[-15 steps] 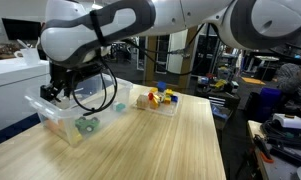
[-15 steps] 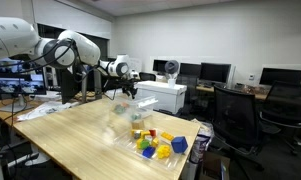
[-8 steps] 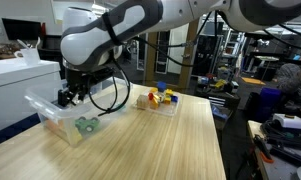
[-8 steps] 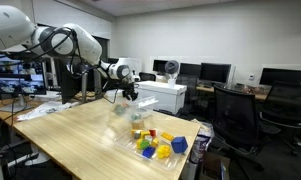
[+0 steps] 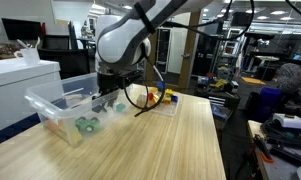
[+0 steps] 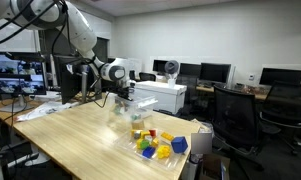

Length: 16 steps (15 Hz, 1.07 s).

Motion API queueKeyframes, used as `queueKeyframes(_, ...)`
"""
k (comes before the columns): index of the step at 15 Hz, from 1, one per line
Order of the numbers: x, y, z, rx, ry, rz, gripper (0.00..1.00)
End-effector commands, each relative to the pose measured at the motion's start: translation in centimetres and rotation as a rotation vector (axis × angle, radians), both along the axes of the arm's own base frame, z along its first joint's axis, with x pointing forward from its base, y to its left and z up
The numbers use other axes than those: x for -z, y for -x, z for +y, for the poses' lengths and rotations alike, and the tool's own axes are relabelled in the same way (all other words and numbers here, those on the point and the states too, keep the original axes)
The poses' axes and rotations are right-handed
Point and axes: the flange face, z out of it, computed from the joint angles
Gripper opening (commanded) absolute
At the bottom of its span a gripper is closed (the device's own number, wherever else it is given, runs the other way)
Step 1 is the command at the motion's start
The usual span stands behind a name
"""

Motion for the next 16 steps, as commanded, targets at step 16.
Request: queueKeyframes(16,-16.5,13.3,-14.7,0.645,-0.205,-0.675,0.15)
